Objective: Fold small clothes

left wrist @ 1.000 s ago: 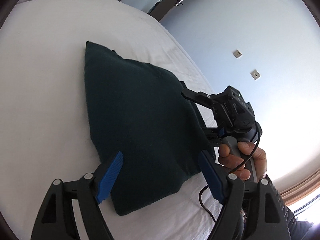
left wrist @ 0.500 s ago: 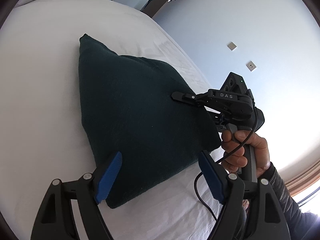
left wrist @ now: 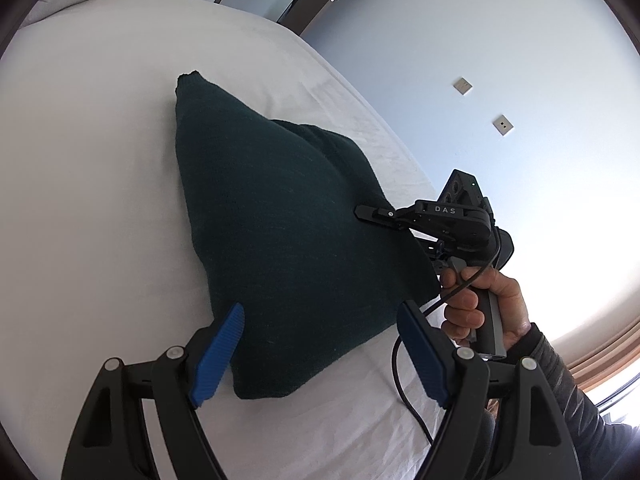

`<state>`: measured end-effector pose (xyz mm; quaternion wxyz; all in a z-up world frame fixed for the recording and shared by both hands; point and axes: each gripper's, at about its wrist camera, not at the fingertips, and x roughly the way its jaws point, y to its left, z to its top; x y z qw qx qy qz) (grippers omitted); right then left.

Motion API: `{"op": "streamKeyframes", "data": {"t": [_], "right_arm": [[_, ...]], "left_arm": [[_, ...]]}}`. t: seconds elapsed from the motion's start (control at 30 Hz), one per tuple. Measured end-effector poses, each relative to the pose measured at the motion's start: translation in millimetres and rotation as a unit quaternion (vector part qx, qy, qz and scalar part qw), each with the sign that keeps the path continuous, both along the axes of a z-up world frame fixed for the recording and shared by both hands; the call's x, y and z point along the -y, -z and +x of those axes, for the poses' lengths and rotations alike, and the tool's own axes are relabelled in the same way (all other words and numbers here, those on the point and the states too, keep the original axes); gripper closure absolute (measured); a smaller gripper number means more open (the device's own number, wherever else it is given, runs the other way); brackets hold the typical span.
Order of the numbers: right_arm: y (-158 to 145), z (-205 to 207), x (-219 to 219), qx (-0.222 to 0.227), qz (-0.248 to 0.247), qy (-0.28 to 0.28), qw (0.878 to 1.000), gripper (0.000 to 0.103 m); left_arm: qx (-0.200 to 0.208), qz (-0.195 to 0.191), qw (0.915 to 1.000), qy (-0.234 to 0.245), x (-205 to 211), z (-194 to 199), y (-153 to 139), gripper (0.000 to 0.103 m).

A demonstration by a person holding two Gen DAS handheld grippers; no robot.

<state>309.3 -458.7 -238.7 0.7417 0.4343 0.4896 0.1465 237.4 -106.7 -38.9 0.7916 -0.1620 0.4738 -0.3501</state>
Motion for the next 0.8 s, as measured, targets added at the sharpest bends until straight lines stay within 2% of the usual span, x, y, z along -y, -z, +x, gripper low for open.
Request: {"op": "streamKeyframes", "data": {"t": [0.17, 0.3, 0.37, 0.43, 0.5, 0.57, 0.6, 0.63, 0.67, 0.73, 0.8], "right_arm": [[8, 3, -9, 0.002, 0.011, 0.004, 1.000, 0.088], [2, -17, -4, -0.009, 0.007, 0.005, 1.000, 0.084], [-8, -35, 0, -0.004, 0.008, 0.004, 1.000, 0.079], [-16, -55, 1, -0.006, 0.009, 0.003, 1.000, 0.063], [-24, -79, 1, 0.001, 0.006, -0.002, 1.000, 0.056], [-26, -98, -4, 0.005, -0.016, -0.015, 1.000, 0.056], [-25, -104, -7, 0.005, -0.033, -0.024, 0.999, 0.060], [-24, -108, -10, 0.004, -0.051, -0.031, 0.998, 0.078], [-23, -113, -9, 0.001, -0.068, -0.033, 0.997, 0.083], [-17, -118, 0, -0.007, -0.058, -0.022, 0.998, 0.089], [-11, -123, 12, -0.008, -0.051, -0.011, 0.999, 0.090]], "left_arm": [[0.003, 0.014, 0.9999, -0.008, 1, 1, 2, 0.023], [0.008, 0.022, 0.9997, -0.009, 3, 2, 3, 0.023], [0.011, 0.024, 0.9996, -0.008, 6, 2, 2, 0.023], [0.014, 0.029, 0.9994, -0.010, 9, 2, 1, 0.023], [0.017, 0.035, 0.9992, -0.012, 11, 3, 0, 0.023], [0.021, 0.041, 0.9989, -0.011, 15, 2, -1, 0.023], [0.023, 0.045, 0.9987, -0.010, 16, 2, -2, 0.023], [0.025, 0.048, 0.9985, -0.008, 18, 1, -2, 0.023], [0.027, 0.050, 0.9983, -0.006, 19, 0, -3, 0.023], [0.032, 0.060, 0.9977, 0.000, 22, 0, -4, 0.023], [0.033, 0.071, 0.9969, 0.002, 24, 1, -5, 0.023]]}}
